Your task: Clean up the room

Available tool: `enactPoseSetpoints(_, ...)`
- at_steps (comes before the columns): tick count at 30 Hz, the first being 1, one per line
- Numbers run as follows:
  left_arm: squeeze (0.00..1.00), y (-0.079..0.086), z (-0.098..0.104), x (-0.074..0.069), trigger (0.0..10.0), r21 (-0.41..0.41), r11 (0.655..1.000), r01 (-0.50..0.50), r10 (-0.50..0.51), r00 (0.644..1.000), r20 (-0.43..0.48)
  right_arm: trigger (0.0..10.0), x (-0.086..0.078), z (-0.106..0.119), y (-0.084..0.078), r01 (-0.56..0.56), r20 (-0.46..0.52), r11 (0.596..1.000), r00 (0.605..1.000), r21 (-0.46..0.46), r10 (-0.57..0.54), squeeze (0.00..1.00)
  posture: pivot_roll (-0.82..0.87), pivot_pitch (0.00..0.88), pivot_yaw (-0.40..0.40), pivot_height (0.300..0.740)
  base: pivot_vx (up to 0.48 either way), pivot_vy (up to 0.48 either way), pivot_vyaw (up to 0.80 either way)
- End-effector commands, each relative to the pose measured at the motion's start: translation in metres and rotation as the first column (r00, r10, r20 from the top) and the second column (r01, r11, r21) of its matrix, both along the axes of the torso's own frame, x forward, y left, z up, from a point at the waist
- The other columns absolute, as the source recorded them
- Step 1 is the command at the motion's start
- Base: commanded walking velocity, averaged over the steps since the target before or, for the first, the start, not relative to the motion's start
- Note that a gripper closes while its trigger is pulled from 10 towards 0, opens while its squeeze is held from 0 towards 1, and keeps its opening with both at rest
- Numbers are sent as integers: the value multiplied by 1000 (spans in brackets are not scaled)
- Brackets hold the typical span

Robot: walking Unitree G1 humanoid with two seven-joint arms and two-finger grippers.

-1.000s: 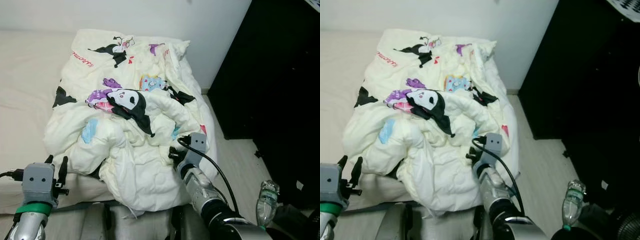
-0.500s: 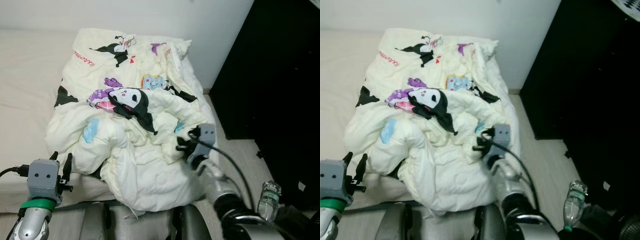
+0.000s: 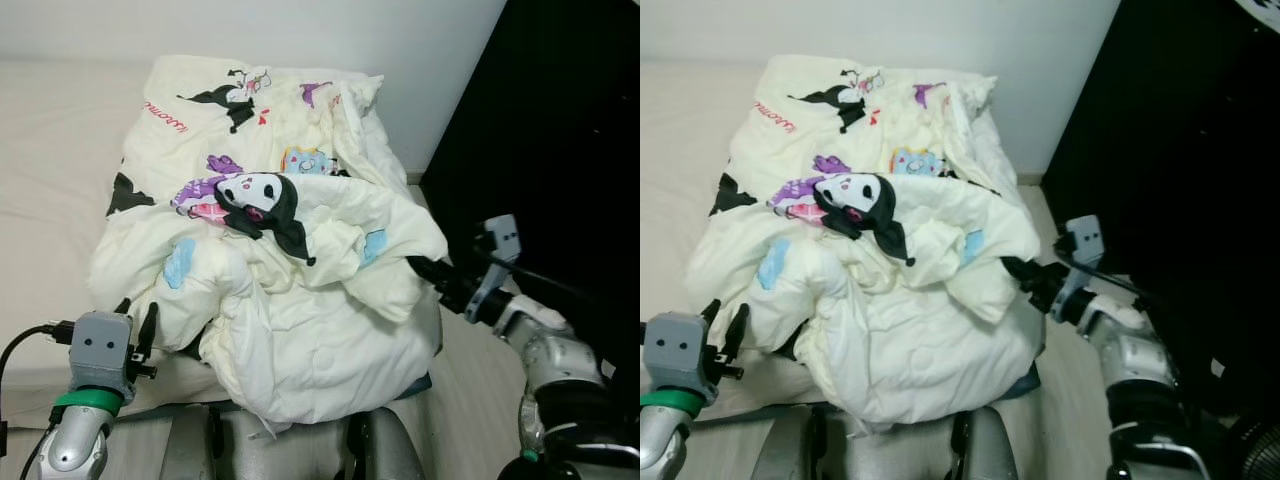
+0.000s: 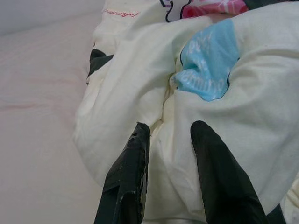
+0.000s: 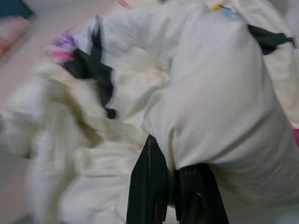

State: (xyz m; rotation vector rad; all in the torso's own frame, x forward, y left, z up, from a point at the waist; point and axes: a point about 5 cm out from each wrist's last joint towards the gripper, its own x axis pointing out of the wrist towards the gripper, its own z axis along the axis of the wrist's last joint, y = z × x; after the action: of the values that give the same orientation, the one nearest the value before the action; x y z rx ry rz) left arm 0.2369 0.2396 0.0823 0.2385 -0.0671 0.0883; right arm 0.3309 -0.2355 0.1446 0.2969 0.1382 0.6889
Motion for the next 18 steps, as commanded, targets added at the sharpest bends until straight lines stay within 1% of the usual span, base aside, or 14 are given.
enactPoseSetpoints(1,0,0,-7,-4,10000,3,1000,1,-1,999,-33,0,-6,17,-16,-8,37,995,999,98,5,0,36,81,-44,597,0,0,0)
enactPoseSetpoints(2,0,0,-7,-4,10000,3,1000,1,-1,999,-33,0,-6,17,-16,-8,37,995,999,98,5,0,36,81,-44,597,0,0,0)
enactPoseSetpoints(3,0,1,-7,-5,10000,4,1000,-1,1,999,-33,0,-9,28,-24,-13,58,987,998,161,4,0,37,81,-44,597,0,0,0)
enactPoseSetpoints(4,0,1,-7,-5,10000,4,1000,-2,2,999,-34,0,-11,35,-28,-19,72,980,997,200,5,0,37,81,-44,597,0,0,0)
enactPoseSetpoints(5,0,1,-7,-5,10000,4,1000,-2,2,999,-34,0,-11,35,-28,-19,72,980,997,200,5,0,37,81,-44,597,0,0,0)
enactPoseSetpoints(6,0,2,-7,-5,10000,5,1000,-3,4,999,-34,0,-16,40,-35,-29,83,972,997,234,10,0,41,82,-46,597,0,0,0)
enactPoseSetpoints(7,0,2,-7,-5,10000,5,1000,-3,4,999,-34,0,-16,40,-35,-29,83,972,997,234,10,0,41,82,-46,597,0,0,0)
enactPoseSetpoints(10,0,4,-7,-6,10000,8,1000,-8,8,999,-36,0,-27,44,-60,-2,70,959,997,283,-19,0,42,83,-46,597,0,0,0)
enactPoseSetpoints(11,0,4,-7,-6,10000,8,1000,-8,8,999,-36,0,-27,44,-60,-2,70,959,997,283,-19,0,42,83,-46,597,0,0,0)
enactPoseSetpoints(13,0,5,-7,-6,10000,10,1000,-8,8,999,-37,0,-38,36,-74,16,16,966,1000,257,-21,0,42,85,-44,597,0,0,0)
enactPoseSetpoints(14,0,5,-7,-6,10000,10,1000,-8,8,999,-37,0,-38,36,-74,16,16,966,1000,257,-21,0,42,85,-44,597,0,0,0)
enactPoseSetpoints(18,0,5,-7,-7,10000,13,1000,-6,6,999,-38,0,-57,16,-93,54,-89,973,995,223,-34,0,50,88,-48,597,0,0,0)
